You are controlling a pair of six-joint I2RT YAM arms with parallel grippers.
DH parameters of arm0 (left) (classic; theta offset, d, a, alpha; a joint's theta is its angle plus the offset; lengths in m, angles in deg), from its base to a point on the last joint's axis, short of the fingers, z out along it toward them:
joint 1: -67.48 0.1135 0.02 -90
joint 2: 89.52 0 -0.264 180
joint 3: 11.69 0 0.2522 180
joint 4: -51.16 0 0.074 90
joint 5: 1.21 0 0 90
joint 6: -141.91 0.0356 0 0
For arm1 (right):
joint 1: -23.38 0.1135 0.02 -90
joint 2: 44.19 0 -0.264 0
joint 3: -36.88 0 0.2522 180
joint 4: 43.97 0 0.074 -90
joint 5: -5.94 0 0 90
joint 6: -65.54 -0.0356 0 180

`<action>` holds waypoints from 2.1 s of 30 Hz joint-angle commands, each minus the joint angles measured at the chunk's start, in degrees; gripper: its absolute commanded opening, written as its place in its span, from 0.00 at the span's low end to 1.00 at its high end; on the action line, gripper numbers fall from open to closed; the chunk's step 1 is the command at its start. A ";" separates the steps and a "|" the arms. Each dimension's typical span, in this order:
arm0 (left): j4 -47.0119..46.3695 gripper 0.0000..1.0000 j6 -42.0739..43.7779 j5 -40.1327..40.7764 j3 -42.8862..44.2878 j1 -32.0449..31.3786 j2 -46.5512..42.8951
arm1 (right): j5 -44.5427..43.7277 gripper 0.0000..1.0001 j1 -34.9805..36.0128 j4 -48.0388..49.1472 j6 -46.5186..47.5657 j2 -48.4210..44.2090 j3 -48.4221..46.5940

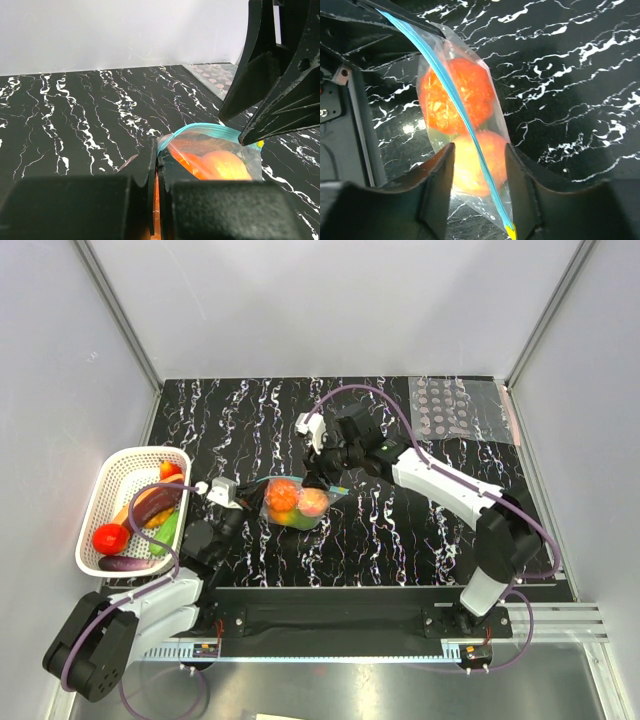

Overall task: Place the food in the zip-top bag and seal the zipper
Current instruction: Place the zipper food storage bag at the center of the board, then reset both arms

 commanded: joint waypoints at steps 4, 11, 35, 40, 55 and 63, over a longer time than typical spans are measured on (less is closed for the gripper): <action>-5.33 0.00 1.10 -0.61 -5.75 0.13 -0.19 | 5.84 0.33 -0.16 -1.93 2.20 2.23 -3.28; -3.05 0.23 -0.57 3.78 -5.66 0.13 -1.95 | -1.10 0.00 -2.97 -4.40 1.59 2.24 -3.55; 28.65 0.99 -14.70 11.78 1.80 0.13 -19.60 | -40.03 1.00 -10.89 5.87 -21.33 -14.34 8.20; 39.57 0.99 -18.85 11.44 3.56 0.13 -29.18 | -40.31 1.00 -10.89 7.92 -25.91 -32.26 21.66; 78.77 0.99 -19.39 0.72 23.05 0.04 -48.71 | -48.83 1.00 -10.89 -3.60 -36.03 -72.36 39.60; 93.54 0.99 -4.36 -3.60 35.46 0.04 -40.45 | -49.36 1.00 -10.89 -8.78 -37.79 -76.07 38.99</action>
